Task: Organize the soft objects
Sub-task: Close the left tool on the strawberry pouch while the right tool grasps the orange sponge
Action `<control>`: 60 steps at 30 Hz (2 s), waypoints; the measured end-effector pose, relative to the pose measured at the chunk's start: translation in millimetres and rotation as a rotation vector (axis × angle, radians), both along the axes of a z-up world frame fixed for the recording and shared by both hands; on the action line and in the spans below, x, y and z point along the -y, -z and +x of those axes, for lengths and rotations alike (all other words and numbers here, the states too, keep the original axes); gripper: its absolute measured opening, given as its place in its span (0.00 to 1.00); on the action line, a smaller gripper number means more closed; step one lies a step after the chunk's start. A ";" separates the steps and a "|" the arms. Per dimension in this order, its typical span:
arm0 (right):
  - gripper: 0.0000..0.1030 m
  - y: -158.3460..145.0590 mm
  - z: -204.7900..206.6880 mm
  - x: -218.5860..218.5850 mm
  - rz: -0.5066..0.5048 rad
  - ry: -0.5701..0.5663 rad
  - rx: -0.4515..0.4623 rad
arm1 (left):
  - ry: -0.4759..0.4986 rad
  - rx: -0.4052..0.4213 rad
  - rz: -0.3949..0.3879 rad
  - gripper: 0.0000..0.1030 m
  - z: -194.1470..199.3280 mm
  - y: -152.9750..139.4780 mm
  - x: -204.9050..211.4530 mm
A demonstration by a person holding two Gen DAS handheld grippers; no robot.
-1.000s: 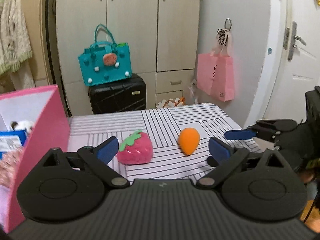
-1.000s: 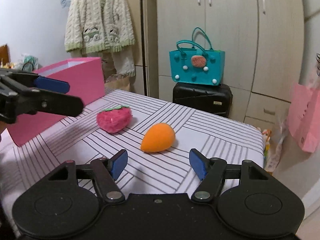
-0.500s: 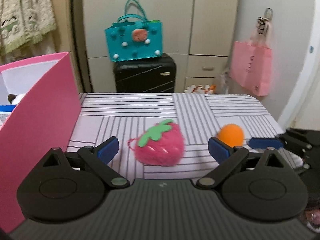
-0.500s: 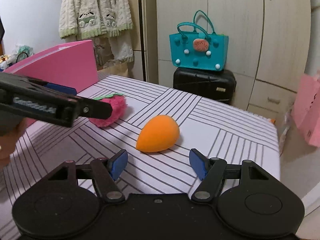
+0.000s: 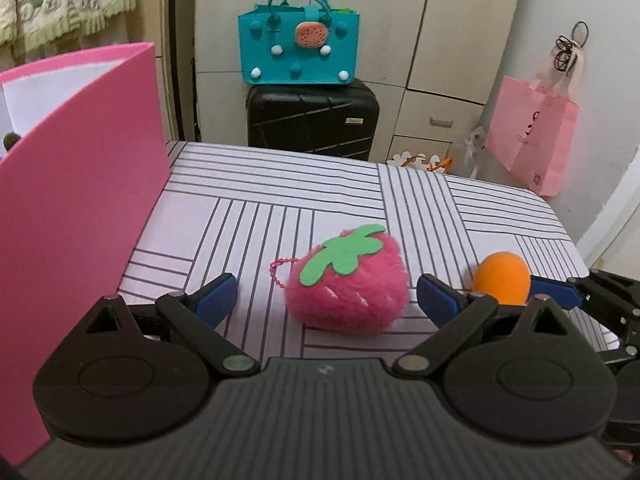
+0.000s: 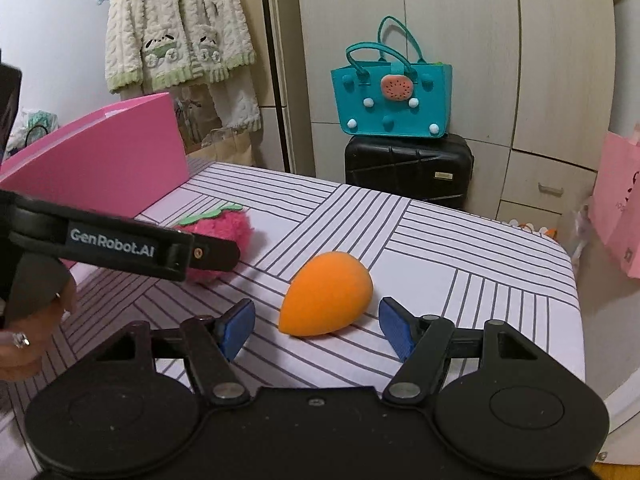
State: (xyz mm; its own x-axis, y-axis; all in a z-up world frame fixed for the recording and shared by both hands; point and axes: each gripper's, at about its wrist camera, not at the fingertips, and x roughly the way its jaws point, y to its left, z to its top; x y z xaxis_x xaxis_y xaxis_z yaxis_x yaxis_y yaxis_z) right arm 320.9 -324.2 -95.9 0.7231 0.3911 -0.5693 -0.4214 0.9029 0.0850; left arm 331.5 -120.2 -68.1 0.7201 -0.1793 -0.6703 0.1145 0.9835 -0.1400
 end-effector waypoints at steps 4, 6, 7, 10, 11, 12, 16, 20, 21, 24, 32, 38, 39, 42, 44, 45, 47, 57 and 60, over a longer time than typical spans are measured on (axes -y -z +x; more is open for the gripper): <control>0.71 0.5 3.3 0.2 0.015 0.009 -0.004 | -0.012 0.003 0.010 0.94 1.2 2.9 0.2; 0.71 1.0 3.1 0.4 0.017 0.010 -0.002 | -0.008 0.014 0.030 0.93 0.3 4.6 2.4; 0.71 1.5 1.6 0.1 0.012 0.009 0.001 | -0.009 0.019 0.046 0.92 -0.1 5.4 3.9; 0.71 1.2 -1.4 -2.2 -0.002 0.009 0.009 | -0.008 0.034 0.093 0.91 -1.0 7.5 9.4; 0.71 0.9 -0.7 -2.0 -0.001 0.012 0.009 | -0.006 0.035 0.106 0.90 -1.0 7.4 10.1; 0.71 1.1 0.2 -2.0 -0.001 0.016 0.008 | -0.003 0.036 0.116 0.90 -0.6 7.5 11.3; 0.71 0.2 -0.3 -2.7 -0.007 0.026 0.009 | -0.003 0.042 0.121 0.90 -0.9 7.5 11.2; 0.71 -0.9 -1.9 -2.1 -0.009 0.042 0.020 | -0.015 0.049 0.095 0.89 -3.3 7.0 8.2; 0.71 -1.7 -2.8 -2.5 -0.006 0.042 0.024 | -0.023 0.053 0.090 0.83 -4.3 6.4 7.0; 0.50 -2.5 -3.2 -3.2 -0.003 0.038 0.030 | -0.041 0.074 0.104 0.54 -6.7 4.6 5.3; 0.45 -2.6 -5.2 -2.6 -0.003 0.028 0.026 | -0.019 0.075 0.021 0.45 -11.8 1.6 -3.5; 0.45 -7.2 -16.0 -8.2 -0.014 0.018 0.025 | 0.003 0.066 -0.039 0.44 -20.0 -0.1 -9.5; 0.45 -8.5 -17.7 -9.2 -0.014 0.018 0.027 | 0.009 0.066 -0.052 0.44 -22.4 -0.6 -11.0; 0.45 -12.5 -22.7 -9.6 -0.004 0.019 0.032 | 0.019 0.077 -0.057 0.43 -30.8 -2.8 -13.0; 0.45 -13.6 -26.0 -8.6 0.010 0.023 0.022 | 0.024 0.079 -0.063 0.43 -37.1 -4.5 -14.4; 0.45 -13.9 -27.2 -8.0 0.018 0.025 0.016 | 0.028 0.076 -0.071 0.43 -39.8 -5.5 -15.5; 0.45 -13.6 -29.8 -5.5 0.033 0.027 0.003 | 0.043 0.079 -0.086 0.43 -46.6 -8.8 -17.6; 0.46 -22.4 -48.6 -9.3 0.114 0.005 -0.043 | 0.078 0.101 -0.129 0.44 -74.4 -27.6 -31.2; 0.46 -27.3 -54.2 -14.5 0.128 -0.012 -0.042 | 0.081 0.122 -0.120 0.44 -85.7 -32.3 -35.4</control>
State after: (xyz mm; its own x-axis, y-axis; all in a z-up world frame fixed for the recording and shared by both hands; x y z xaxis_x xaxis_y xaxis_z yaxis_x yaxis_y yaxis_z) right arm 266.8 -309.7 -68.6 0.6944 0.4713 -0.5438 -0.4262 0.8782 0.2170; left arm 245.7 -84.8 -35.7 0.7746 -0.3131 -0.5495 0.2155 0.9475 -0.2361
